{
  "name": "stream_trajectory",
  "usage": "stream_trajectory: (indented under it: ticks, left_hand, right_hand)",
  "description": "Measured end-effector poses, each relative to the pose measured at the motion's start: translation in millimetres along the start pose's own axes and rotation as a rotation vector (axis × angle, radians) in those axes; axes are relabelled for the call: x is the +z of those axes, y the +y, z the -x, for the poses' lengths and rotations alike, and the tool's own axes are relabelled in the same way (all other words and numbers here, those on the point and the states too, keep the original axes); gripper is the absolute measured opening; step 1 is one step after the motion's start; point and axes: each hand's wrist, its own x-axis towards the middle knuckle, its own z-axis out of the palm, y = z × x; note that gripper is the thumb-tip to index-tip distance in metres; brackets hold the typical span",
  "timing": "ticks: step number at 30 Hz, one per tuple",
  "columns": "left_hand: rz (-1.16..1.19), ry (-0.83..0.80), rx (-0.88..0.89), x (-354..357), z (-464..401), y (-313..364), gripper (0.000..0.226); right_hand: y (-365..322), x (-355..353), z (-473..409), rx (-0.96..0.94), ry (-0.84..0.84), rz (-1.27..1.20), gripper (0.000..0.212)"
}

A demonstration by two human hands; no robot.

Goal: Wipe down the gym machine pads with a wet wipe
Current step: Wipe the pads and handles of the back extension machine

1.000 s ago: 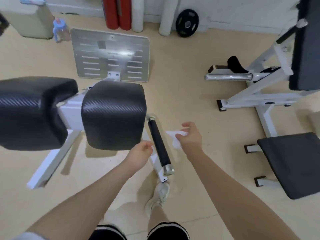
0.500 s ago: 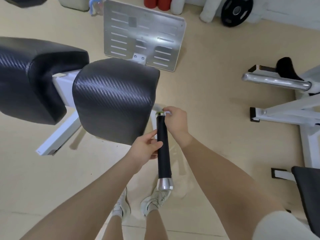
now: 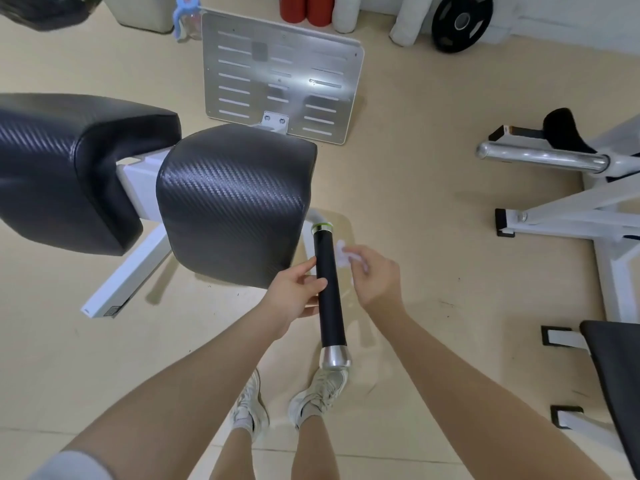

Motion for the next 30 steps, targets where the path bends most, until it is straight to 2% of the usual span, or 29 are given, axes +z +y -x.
stream_trajectory:
  ticks: [3, 6, 11, 17, 19, 22, 24, 26, 30]
  left_hand:
    - [-0.025, 0.005, -0.003, -1.1, -4.0, -2.0, 0.052]
    - [-0.024, -0.002, -0.012, -1.2, -7.1, -4.4, 0.052]
    - [0.015, 0.01, -0.018, 0.3, -4.9, -3.9, 0.052]
    - [-0.015, 0.032, -0.03, 6.0, 1.9, -2.0, 0.053]
    - [-0.019, 0.025, -0.037, 6.6, 3.4, -2.6, 0.052]
    - [0.021, 0.009, -0.073, 0.9, 7.7, -7.0, 0.05]
    - [0.017, -0.018, -0.095, -4.9, 10.6, -14.2, 0.049]
    - [0.019, -0.039, -0.102, -8.1, 14.0, -21.0, 0.048]
    - [0.11, -0.054, -0.11, -9.0, 17.8, -28.6, 0.045]
  right_hand:
    - [-5.0, 16.8, -36.1, 0.072, 0.065, 0.03, 0.03]
    - [1.3, 26.8, -36.8, 0.057, -0.075, 0.043, 0.031]
    - [6.3, -1.3, 17.8, -0.05, -0.189, -0.05, 0.027]
    - [2.7, -34.5, 93.0, 0.0, -0.297, -0.051, 0.034]
    - [2.3, -37.3, 89.9, 0.043, -0.271, -0.058, 0.031]
    - [6.7, -30.8, 54.1, 0.171, -0.081, -0.077, 0.027]
    - [4.6, -19.1, 30.5, 0.129, -0.034, -0.075, 0.026]
    - [-2.6, -3.7, 14.9, 0.064, -0.069, -0.089, 0.024]
    - [-19.5, 3.4, 15.6, -0.15, -0.315, 0.158, 0.027]
